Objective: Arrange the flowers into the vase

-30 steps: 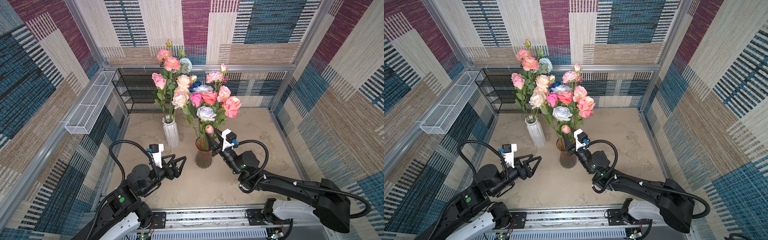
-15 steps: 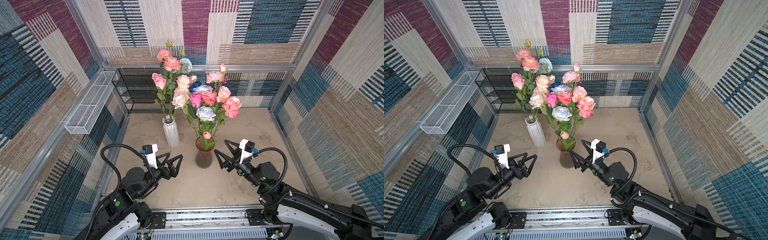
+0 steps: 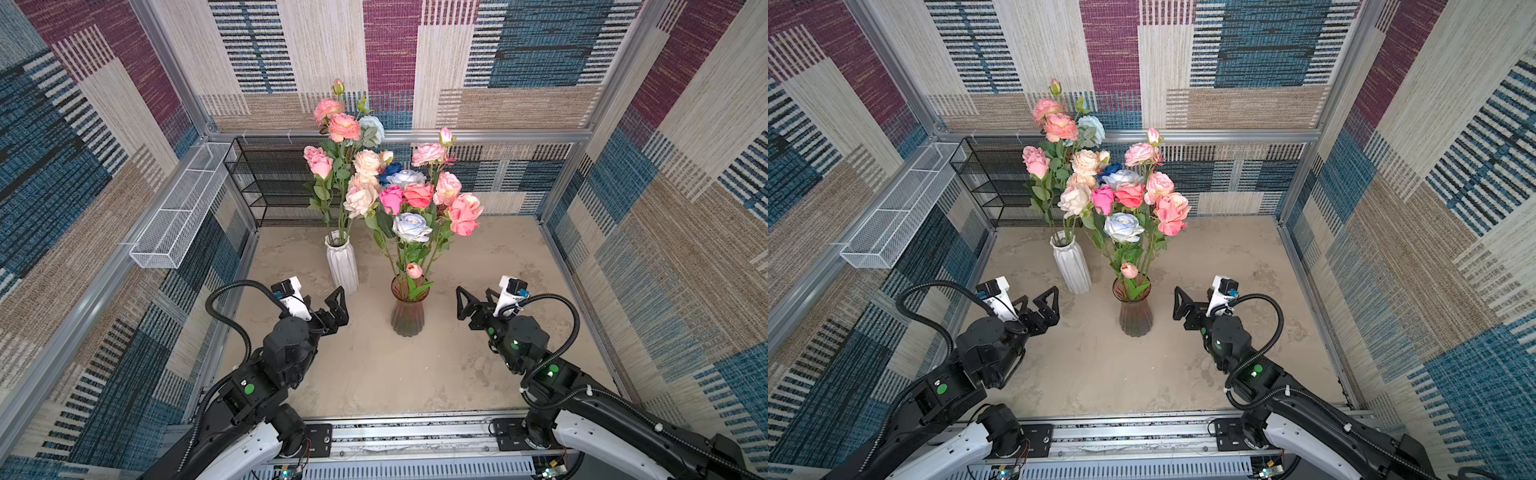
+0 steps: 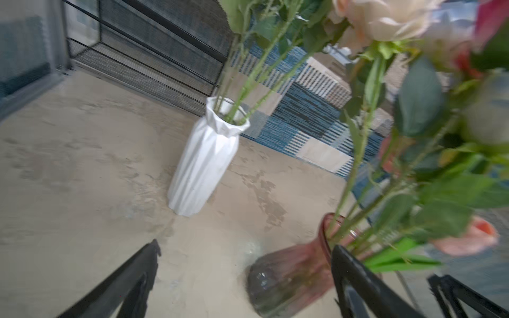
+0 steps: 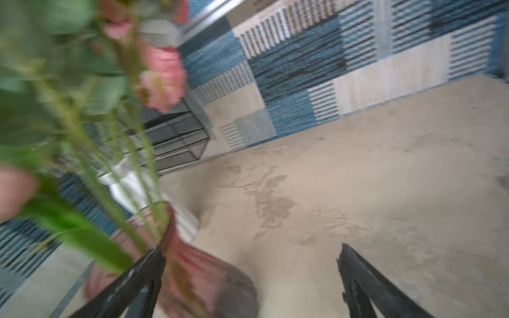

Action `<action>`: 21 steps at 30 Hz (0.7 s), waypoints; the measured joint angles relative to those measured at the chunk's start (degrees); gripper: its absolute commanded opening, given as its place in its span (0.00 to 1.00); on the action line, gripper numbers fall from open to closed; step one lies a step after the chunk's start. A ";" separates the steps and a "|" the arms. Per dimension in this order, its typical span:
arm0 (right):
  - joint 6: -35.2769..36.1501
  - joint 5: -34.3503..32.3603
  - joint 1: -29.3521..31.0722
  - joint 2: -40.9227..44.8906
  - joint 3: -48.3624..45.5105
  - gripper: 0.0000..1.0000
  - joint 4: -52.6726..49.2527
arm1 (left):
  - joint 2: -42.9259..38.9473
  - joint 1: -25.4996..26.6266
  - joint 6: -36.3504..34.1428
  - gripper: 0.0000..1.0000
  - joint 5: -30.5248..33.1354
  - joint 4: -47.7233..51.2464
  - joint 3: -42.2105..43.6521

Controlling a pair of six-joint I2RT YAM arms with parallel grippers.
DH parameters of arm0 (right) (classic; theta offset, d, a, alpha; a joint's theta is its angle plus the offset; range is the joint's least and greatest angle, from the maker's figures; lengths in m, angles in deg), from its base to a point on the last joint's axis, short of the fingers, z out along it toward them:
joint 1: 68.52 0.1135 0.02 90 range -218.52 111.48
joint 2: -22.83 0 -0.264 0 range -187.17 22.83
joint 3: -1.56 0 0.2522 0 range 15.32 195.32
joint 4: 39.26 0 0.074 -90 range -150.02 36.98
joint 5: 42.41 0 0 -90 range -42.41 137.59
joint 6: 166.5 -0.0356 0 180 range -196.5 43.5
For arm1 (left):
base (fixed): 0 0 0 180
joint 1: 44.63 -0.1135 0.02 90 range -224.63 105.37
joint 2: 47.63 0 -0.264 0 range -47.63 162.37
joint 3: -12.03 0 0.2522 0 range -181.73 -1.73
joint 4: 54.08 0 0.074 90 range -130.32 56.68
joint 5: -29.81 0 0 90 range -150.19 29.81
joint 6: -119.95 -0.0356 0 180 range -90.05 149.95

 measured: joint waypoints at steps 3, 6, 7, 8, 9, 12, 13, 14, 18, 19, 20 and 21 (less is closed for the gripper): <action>-1.07 2.60 -5.99 -4.15 0.48 1.00 -1.81 | 4.79 -6.71 -3.17 0.99 3.10 -0.48 -0.59; -1.07 4.42 -7.34 -6.25 2.19 1.00 -1.97 | 8.02 -15.17 -6.51 0.97 3.69 -3.67 1.51; -1.07 4.39 -7.54 -6.49 2.82 1.00 -1.90 | 9.66 -18.32 -8.17 0.95 3.45 -5.60 2.36; -1.07 4.42 -7.67 -6.54 3.26 1.00 -1.84 | 11.23 -20.55 -9.49 0.93 3.21 -7.32 2.78; -1.03 4.42 -7.78 -6.47 3.54 1.00 -1.57 | 13.86 -23.17 -11.74 0.91 3.02 -9.31 3.06; -0.22 4.37 -7.89 -5.73 4.00 1.00 -1.49 | 21.49 -29.09 -17.84 0.85 0.83 -13.66 3.15; 0.28 4.35 -7.91 -5.49 4.07 1.00 -1.27 | 23.96 -31.06 -19.80 0.84 -0.68 -15.17 3.34; 0.61 4.28 -7.93 -5.29 4.07 1.00 -1.01 | 25.55 -32.50 -21.07 0.84 -1.84 -16.26 3.76; 1.01 3.78 -8.48 -4.79 3.65 1.00 0.15 | 30.21 -35.04 -25.42 0.84 -4.90 -24.85 9.88; 1.01 3.76 -8.68 -5.01 3.69 1.00 0.28 | 31.54 -35.19 -26.36 0.84 -5.40 -27.65 11.76; 1.01 3.80 -8.96 -5.60 3.93 1.00 0.28 | 33.14 -35.26 -26.99 0.84 -6.03 -30.71 13.46; 1.03 3.82 -9.27 -6.40 4.50 1.00 0.11 | 35.32 -35.36 -28.06 0.84 -6.10 -34.32 15.04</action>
